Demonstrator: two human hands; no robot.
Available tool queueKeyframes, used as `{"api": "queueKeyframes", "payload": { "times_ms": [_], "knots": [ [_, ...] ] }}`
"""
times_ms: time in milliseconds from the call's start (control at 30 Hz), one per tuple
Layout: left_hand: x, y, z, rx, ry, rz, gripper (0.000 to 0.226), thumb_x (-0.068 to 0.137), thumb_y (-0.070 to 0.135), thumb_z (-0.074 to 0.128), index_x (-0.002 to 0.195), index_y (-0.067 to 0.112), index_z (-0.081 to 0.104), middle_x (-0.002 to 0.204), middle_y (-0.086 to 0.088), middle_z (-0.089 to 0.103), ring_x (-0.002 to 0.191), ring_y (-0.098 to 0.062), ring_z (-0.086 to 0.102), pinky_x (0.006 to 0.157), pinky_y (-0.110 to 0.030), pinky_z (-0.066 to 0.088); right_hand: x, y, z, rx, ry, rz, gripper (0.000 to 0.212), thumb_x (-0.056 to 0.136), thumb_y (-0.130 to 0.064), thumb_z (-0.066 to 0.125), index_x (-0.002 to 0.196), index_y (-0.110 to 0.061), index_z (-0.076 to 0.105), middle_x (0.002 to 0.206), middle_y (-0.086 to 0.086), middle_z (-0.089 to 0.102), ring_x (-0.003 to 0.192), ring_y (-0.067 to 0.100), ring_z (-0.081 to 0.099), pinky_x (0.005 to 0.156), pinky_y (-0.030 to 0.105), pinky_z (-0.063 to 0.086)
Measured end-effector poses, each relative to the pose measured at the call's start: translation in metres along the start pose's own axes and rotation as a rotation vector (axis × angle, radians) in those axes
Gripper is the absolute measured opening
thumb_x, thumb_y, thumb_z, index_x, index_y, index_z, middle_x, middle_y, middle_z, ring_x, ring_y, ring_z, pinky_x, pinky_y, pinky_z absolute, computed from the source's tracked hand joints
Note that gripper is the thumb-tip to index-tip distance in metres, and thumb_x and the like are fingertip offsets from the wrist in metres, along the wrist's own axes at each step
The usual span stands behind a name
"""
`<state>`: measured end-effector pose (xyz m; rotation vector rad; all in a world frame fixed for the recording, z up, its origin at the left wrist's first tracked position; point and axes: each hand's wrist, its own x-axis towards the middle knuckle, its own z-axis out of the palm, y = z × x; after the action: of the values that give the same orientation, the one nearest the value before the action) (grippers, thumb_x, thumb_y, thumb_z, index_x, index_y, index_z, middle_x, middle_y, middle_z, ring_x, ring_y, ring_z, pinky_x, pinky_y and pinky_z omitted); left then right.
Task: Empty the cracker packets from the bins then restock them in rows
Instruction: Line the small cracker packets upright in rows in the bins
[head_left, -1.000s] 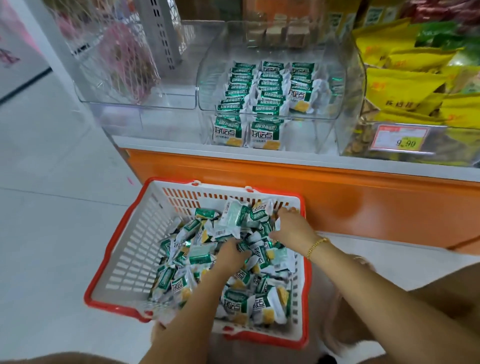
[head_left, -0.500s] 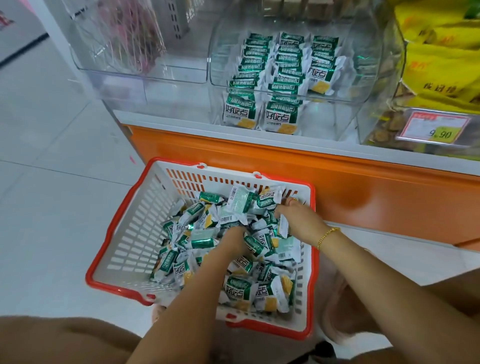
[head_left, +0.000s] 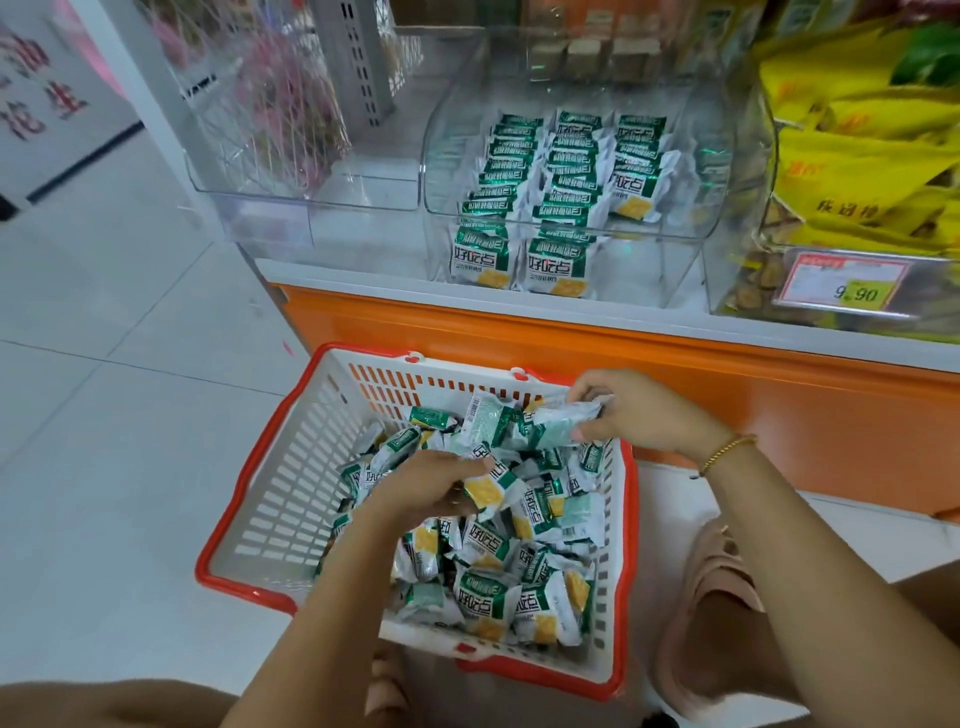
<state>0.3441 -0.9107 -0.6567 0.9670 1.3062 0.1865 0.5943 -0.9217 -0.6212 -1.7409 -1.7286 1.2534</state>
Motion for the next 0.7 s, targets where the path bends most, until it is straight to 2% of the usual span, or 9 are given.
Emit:
{"api": "queueKeyframes", "payload": {
  "times_ms": [33, 67, 133, 200, 267, 333, 433, 600, 700],
  "knots": [
    [-0.007, 0.009, 0.001, -0.061, -0.023, -0.011, 0.029, 0.085, 0.029, 0.069, 0.101, 0.011, 0.053, 0.092, -0.009, 0.048, 0.067, -0.018, 0.06, 0.077, -0.03, 0.055, -0.004, -0.01, -0.004, 0.07, 0.025, -0.046, 0.027, 0.076, -0.007, 0.079, 0.092, -0.02, 0.063, 0.103, -0.008, 0.066, 0.09, 0.026, 0.067, 0.075, 0.033, 0.055],
    [-0.015, 0.019, 0.004, -0.11, -0.041, -0.014, 0.041, 0.087, 0.027, 0.068, 0.119, 0.005, 0.053, 0.108, -0.01, 0.048, 0.074, -0.017, 0.061, 0.079, -0.029, 0.055, -0.008, -0.019, -0.007, 0.131, 0.041, -0.088, 0.029, 0.075, -0.004, 0.079, 0.094, -0.019, 0.063, 0.101, -0.008, 0.067, 0.086, 0.024, 0.068, 0.074, 0.04, 0.055],
    [-0.024, 0.035, 0.007, -0.164, -0.054, -0.001, 0.049, 0.089, 0.024, 0.065, 0.13, 0.003, 0.048, 0.134, -0.011, 0.042, 0.089, -0.019, 0.058, 0.075, -0.025, 0.055, -0.014, -0.036, -0.009, 0.224, 0.047, -0.181, 0.032, 0.076, 0.001, 0.077, 0.099, -0.015, 0.063, 0.103, -0.008, 0.069, 0.089, 0.013, 0.069, 0.073, 0.037, 0.057],
    [-0.037, 0.053, 0.009, -0.238, -0.085, 0.019, 0.029, 0.091, 0.018, 0.061, 0.117, 0.006, 0.056, 0.128, -0.015, 0.052, 0.088, -0.02, 0.059, 0.065, -0.021, 0.056, -0.02, -0.049, -0.008, 0.285, 0.031, -0.26, 0.032, 0.077, 0.004, 0.074, 0.099, -0.016, 0.063, 0.108, -0.009, 0.068, 0.097, 0.009, 0.067, 0.073, 0.034, 0.058],
    [-0.047, 0.068, 0.008, -0.343, -0.108, 0.033, 0.011, 0.095, 0.012, 0.051, 0.098, 0.005, 0.06, 0.102, -0.015, 0.061, 0.077, -0.019, 0.059, 0.06, -0.022, 0.056, -0.023, -0.056, -0.009, 0.317, 0.026, -0.319, 0.035, 0.077, 0.004, 0.073, 0.096, -0.023, 0.064, 0.118, -0.015, 0.064, 0.107, 0.006, 0.063, 0.076, 0.033, 0.058],
    [-0.059, 0.081, 0.008, -0.394, -0.109, 0.058, 0.022, 0.1, 0.017, 0.041, 0.094, 0.006, 0.059, 0.091, -0.013, 0.062, 0.075, -0.019, 0.06, 0.062, -0.024, 0.058, -0.025, -0.062, -0.012, 0.343, 0.041, -0.381, 0.039, 0.079, 0.007, 0.071, 0.094, -0.029, 0.065, 0.127, -0.017, 0.057, 0.114, 0.006, 0.059, 0.085, 0.036, 0.056],
    [-0.074, 0.1, 0.009, -0.368, -0.152, 0.066, 0.042, 0.102, 0.038, 0.031, 0.101, 0.01, 0.062, 0.089, -0.011, 0.071, 0.078, -0.018, 0.068, 0.068, -0.026, 0.059, -0.03, -0.07, -0.017, 0.377, 0.069, -0.455, 0.042, 0.081, 0.01, 0.067, 0.096, -0.029, 0.066, 0.126, -0.016, 0.056, 0.113, 0.008, 0.059, 0.09, 0.037, 0.054],
    [-0.084, 0.125, 0.0, -0.391, -0.252, 0.037, 0.065, 0.087, 0.064, 0.038, 0.109, 0.007, 0.061, 0.099, -0.026, 0.069, 0.088, -0.032, 0.069, 0.078, -0.036, 0.059, -0.038, -0.078, -0.02, 0.351, 0.134, -0.507, 0.042, 0.087, 0.007, 0.062, 0.11, -0.028, 0.066, 0.119, -0.014, 0.057, 0.116, 0.007, 0.056, 0.091, 0.034, 0.052],
    [-0.086, 0.134, -0.005, -0.271, -0.284, 0.111, 0.056, 0.081, 0.049, 0.059, 0.127, 0.019, 0.053, 0.129, -0.025, 0.055, 0.101, -0.032, 0.067, 0.084, -0.037, 0.057, -0.041, -0.08, -0.024, 0.302, 0.134, -0.508, 0.053, 0.089, 0.013, 0.051, 0.115, -0.03, 0.065, 0.122, -0.012, 0.056, 0.118, 0.006, 0.054, 0.091, 0.027, 0.051]
  ]
}}
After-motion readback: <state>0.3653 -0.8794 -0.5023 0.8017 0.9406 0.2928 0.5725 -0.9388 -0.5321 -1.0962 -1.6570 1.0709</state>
